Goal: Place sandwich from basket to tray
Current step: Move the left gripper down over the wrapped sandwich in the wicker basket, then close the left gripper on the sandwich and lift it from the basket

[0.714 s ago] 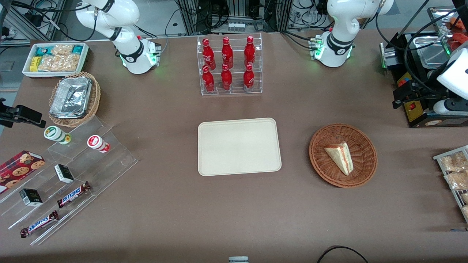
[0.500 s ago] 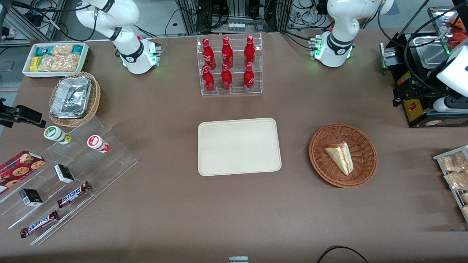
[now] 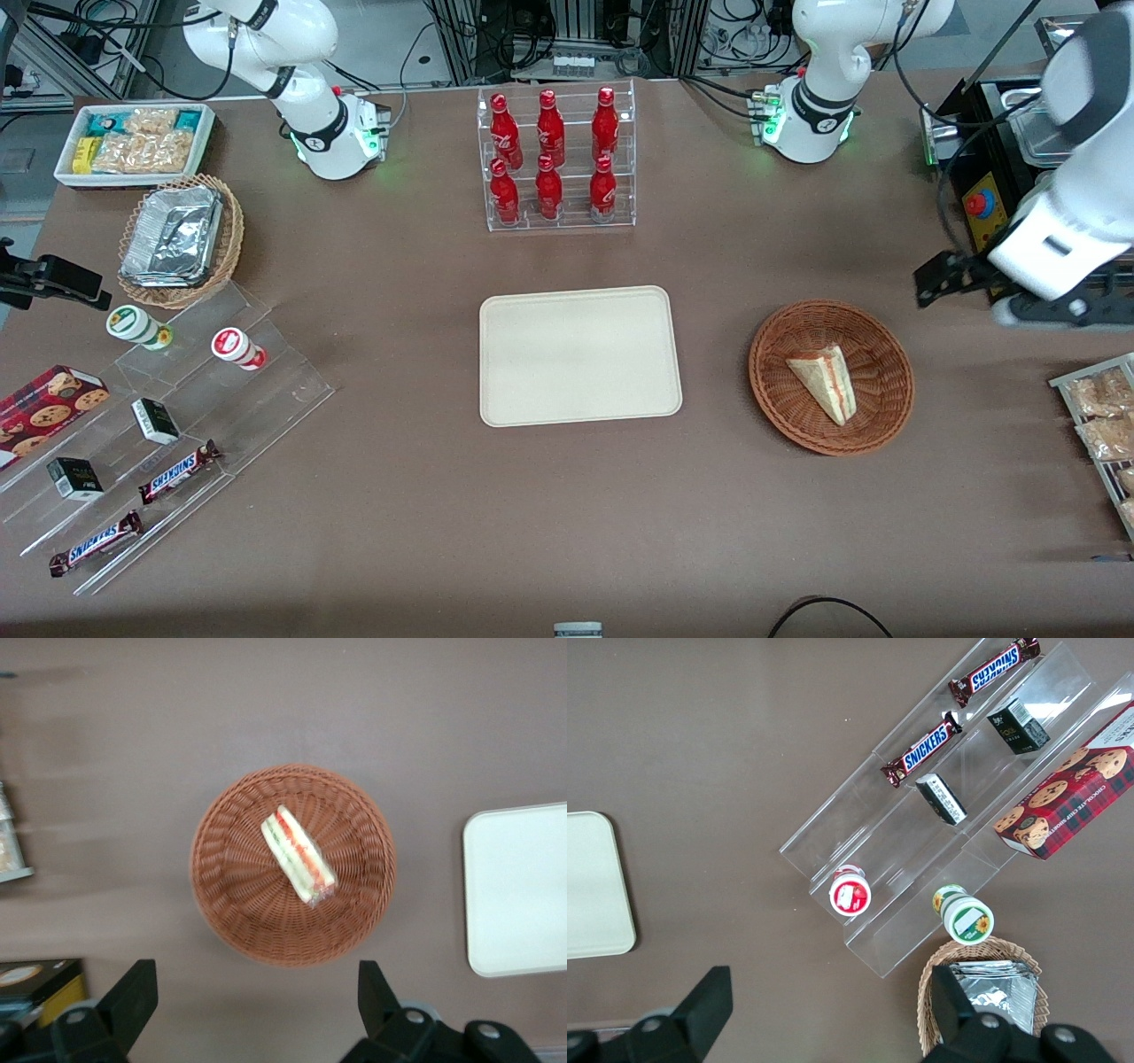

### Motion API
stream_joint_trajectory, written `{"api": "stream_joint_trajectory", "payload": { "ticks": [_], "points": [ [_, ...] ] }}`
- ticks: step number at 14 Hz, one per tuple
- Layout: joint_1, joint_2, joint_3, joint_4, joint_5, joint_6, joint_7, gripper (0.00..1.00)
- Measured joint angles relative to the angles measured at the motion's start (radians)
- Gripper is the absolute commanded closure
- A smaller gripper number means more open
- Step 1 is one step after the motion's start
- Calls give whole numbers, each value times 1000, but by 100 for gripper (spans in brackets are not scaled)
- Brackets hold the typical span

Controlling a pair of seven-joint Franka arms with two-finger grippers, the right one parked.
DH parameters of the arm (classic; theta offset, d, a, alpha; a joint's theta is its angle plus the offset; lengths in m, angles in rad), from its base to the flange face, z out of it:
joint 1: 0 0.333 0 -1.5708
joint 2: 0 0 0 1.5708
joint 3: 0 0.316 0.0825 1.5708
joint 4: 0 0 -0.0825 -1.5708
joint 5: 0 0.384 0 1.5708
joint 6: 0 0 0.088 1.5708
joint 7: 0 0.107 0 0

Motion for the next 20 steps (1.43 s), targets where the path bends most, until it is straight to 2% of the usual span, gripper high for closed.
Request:
{"api": "stream_joint_trajectory", "payload": {
  "ticks": [4,7,12,13,14,16,20],
  "points": [
    [-1,26,-39,-265,-1,381,-294,0],
    [-3,68,-49,-415,-1,606,-415,0],
    [-3,143,-47,-509,-1,783,-495,0],
    [-3,161,-47,-517,-1,806,-500,4],
    [-3,180,-47,-521,-1,822,-502,18],
    [-3,211,-46,-522,-1,838,-504,100],
    [-3,220,-45,-513,0,849,-504,100]
  ]
}}
